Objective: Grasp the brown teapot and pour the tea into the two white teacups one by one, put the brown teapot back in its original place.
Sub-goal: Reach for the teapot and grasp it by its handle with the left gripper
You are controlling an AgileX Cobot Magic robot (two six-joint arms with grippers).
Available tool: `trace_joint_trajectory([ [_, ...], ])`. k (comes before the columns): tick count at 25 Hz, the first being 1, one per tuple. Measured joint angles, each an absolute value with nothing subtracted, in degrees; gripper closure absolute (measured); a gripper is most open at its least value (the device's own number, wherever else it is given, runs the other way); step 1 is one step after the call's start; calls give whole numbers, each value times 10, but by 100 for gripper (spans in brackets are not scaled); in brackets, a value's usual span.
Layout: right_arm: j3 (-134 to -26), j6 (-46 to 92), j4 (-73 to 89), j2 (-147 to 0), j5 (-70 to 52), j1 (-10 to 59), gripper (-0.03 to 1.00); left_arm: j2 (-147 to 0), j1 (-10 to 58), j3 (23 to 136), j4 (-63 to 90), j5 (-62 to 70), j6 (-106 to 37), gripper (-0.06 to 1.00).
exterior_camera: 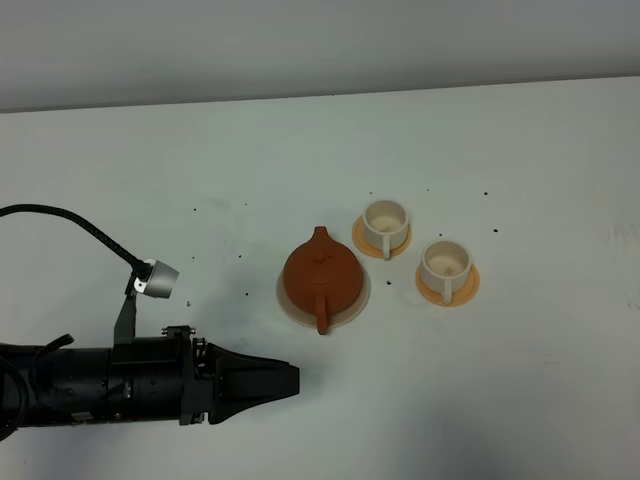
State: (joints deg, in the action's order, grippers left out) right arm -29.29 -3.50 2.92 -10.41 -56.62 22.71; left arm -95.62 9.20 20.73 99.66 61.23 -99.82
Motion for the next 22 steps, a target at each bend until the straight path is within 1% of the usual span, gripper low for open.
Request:
trace_joint_trajectory([
  [5,-280,-38,17,-101,-612,227,72,-956,92,207,982,612,-998,56],
  [16,-280,-45,11,-94,-614,226,72,-956,92,207,974,612,-998,56],
  [18,-280,-46,12,-82,-614,212,73,-956,92,207,974,612,-998,56],
  [22,-280,-46,15,-61,-615,146,73,-956,92,207,974,589,-990,56],
])
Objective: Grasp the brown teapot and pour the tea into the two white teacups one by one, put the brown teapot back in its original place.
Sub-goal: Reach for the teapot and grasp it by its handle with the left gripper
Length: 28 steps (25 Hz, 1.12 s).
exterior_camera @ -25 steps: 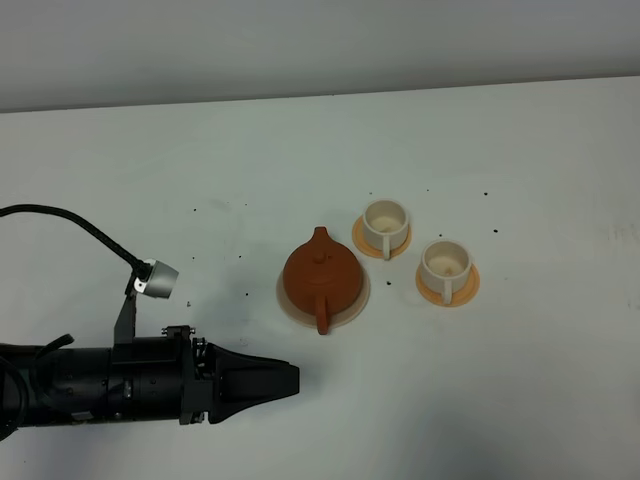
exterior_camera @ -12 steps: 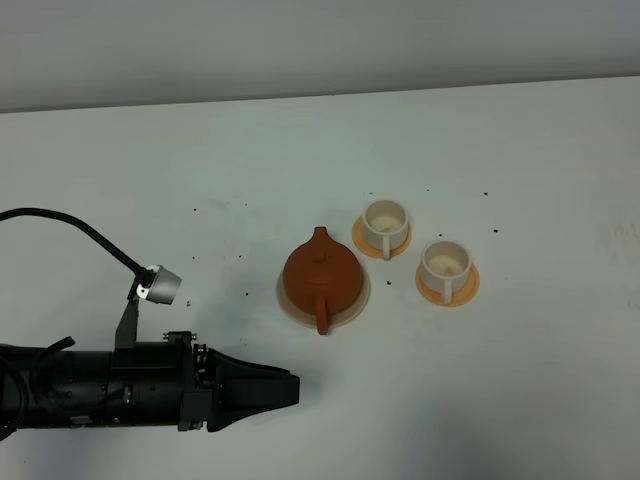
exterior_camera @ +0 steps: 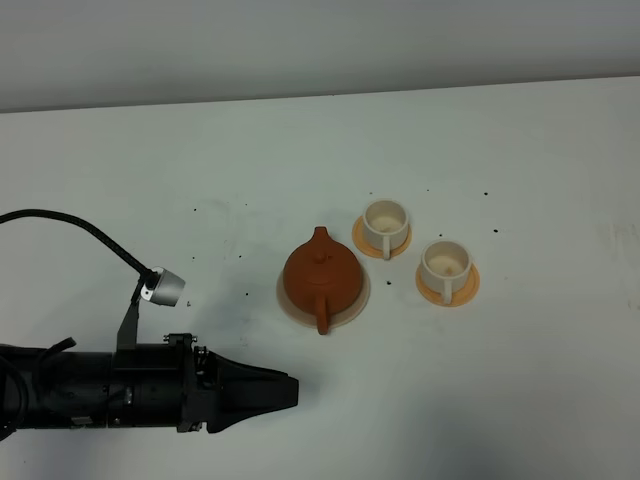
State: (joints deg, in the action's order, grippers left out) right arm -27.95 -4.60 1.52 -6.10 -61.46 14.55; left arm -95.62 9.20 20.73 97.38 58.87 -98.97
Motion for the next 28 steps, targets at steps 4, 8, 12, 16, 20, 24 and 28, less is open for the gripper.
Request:
trace_joint_trajectory([
  [4,-280,-46,15,-30,-615,79,73,-957,92,222,963,545,-965,56],
  [8,-280,-46,16,1,-615,59,73,-957,92,263,933,537,-925,56],
  [12,-280,-46,16,4,-615,59,73,-955,92,318,881,529,-867,56],
  [16,-280,-46,16,4,-615,59,73,-955,92,382,805,521,-792,56],
  [20,-280,-46,16,4,-615,59,73,-955,92,462,711,515,-685,56],
  [24,-280,-46,16,4,-615,59,73,-955,95,556,606,516,-560,56],
  [28,-280,-46,16,4,-615,59,73,-956,140,649,461,516,-390,56],
])
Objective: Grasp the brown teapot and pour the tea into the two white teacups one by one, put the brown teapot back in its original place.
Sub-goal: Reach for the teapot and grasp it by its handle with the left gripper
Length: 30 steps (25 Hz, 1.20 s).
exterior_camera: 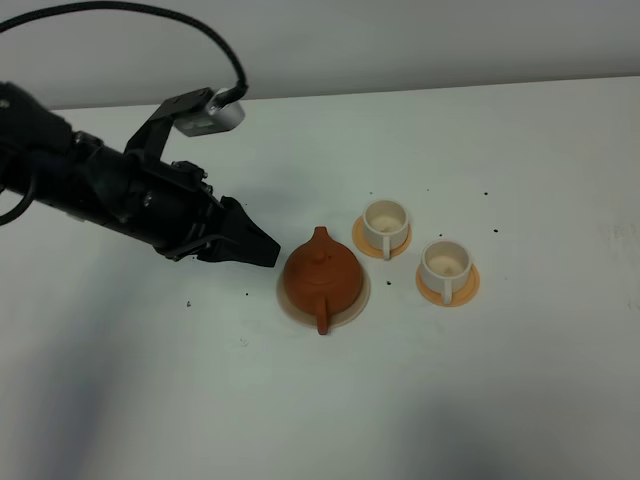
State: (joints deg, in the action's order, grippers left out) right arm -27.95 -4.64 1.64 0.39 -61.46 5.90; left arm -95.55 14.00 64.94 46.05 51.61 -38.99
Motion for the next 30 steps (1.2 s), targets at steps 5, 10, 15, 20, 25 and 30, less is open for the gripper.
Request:
trace_joint_trajectory([
  [5,-280,-46,16,4,-615,59,73,-956,251,721,306,519,-175,56],
  [10,-280,-46,16,4,-615,59,73,-956,325,730,179,509,45,56],
  [15,-280,-46,16,4,-615,59,73,-982,356,730,81,526,195,58],
  [20,-280,-47,16,4,-615,59,73,-1024,359,730,75,503,233,62],
  [25,-280,-47,16,4,-615,59,73,-1071,359,730,72,455,247,63],
  [30,-280,-48,16,4,-615,59,73,-1102,359,730,72,424,258,63],
])
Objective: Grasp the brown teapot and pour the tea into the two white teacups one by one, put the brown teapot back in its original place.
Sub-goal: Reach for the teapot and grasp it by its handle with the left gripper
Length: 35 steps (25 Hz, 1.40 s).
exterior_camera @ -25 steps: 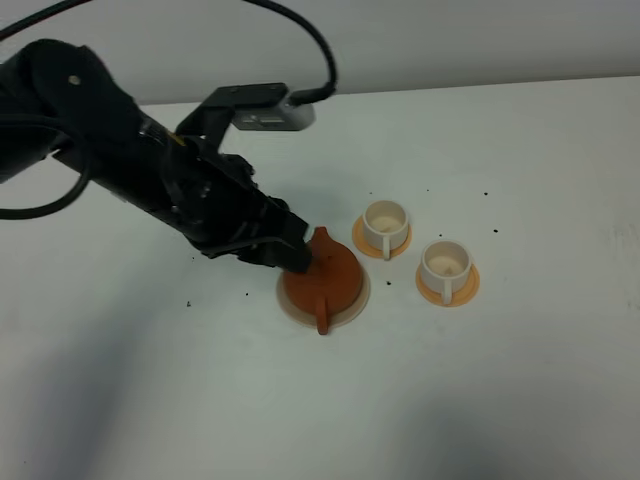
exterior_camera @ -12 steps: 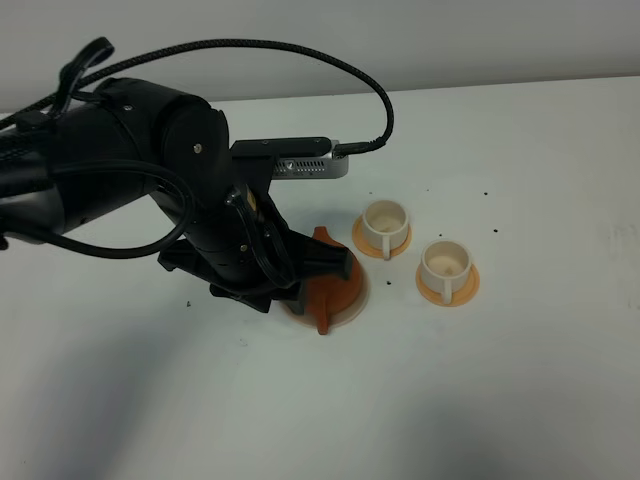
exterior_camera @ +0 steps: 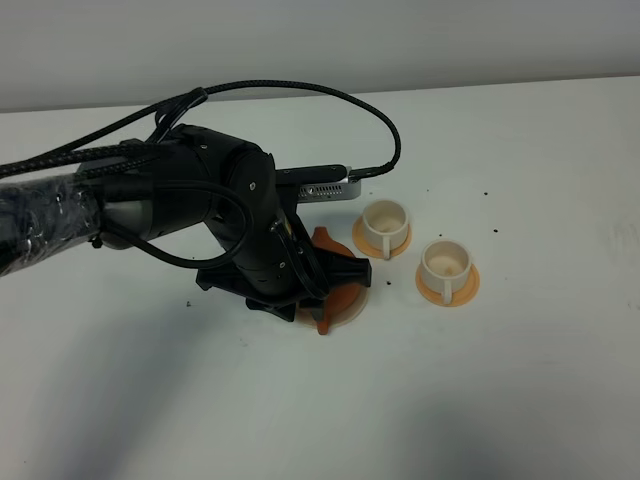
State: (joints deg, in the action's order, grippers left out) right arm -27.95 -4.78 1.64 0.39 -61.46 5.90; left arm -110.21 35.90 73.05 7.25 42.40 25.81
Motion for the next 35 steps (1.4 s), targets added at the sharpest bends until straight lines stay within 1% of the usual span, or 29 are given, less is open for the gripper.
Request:
trace_joint_trajectory([
  [11,-280,-48,16,4,-615,59,73,-1104,359,730,127,392,261,63],
  [17,-280,-48,16,4,-615,59,73,-1104,357,730,144,387,263,67],
  [26,-280,-48,16,4,-615,59,73,-1104,340,731,146,432,267,68],
  [35,-280,-48,16,4,-615,59,73,-1105,340,776,130,458,265,66],
])
